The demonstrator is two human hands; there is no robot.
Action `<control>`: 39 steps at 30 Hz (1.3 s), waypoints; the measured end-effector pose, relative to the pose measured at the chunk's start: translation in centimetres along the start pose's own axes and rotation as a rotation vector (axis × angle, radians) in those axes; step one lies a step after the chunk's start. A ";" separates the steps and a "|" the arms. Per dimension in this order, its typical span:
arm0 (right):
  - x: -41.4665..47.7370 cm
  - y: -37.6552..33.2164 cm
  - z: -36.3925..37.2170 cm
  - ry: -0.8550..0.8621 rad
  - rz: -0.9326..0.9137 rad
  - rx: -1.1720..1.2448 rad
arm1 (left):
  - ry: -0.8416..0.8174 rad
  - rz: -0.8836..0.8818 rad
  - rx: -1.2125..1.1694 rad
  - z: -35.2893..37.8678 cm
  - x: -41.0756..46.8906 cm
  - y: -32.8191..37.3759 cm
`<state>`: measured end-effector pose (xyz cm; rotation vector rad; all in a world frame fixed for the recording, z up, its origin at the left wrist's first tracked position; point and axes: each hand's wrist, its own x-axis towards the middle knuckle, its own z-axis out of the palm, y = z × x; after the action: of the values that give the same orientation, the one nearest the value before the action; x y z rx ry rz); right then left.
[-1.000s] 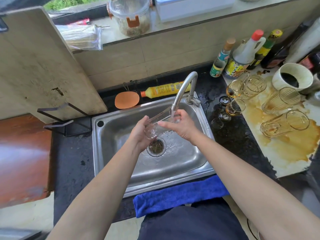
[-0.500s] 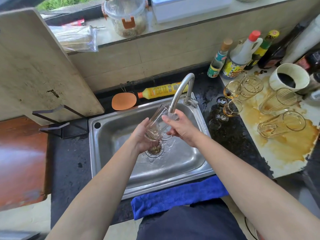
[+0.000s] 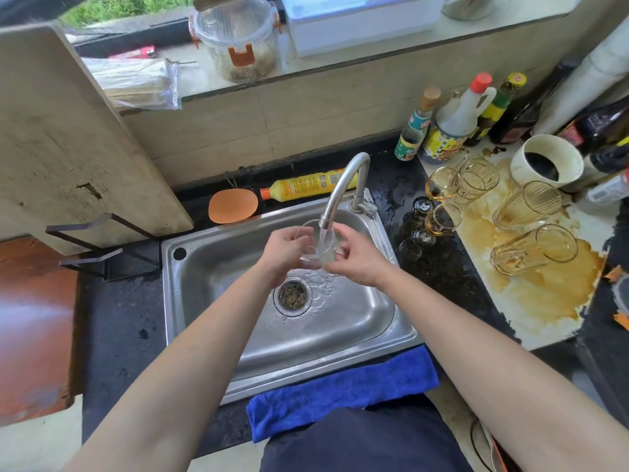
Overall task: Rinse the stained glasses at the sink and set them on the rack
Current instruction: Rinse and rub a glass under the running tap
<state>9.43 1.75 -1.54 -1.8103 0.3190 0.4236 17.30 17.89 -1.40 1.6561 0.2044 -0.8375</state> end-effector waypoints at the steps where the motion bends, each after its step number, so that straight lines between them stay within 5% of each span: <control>1: -0.2 0.0 0.1 0.012 0.014 0.045 | 0.011 0.015 -0.041 0.0 0.1 -0.2; 6: 0.3 1.2 -0.9 0.222 0.258 0.349 | 0.055 0.004 -0.318 -0.7 -0.5 -0.8; 10: 0.4 1.9 -1.1 0.082 0.494 0.640 | -0.021 -0.008 -0.449 -0.9 -1.2 -0.6; 15: 0.7 1.6 -0.3 0.070 0.430 0.942 | -0.110 -0.051 -0.482 -0.2 -1.9 -0.3; 22: 1.0 2.3 -0.9 0.126 0.319 0.804 | -0.061 -0.264 -0.405 0.5 -0.8 -1.2; 39: -0.2 0.5 -2.3 0.103 0.194 0.675 | 0.029 -0.137 -0.295 2.8 0.0 -0.8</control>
<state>9.29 -0.62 -1.30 -1.1454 0.6302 0.3058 15.65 15.56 -2.13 1.3891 0.4449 -0.8421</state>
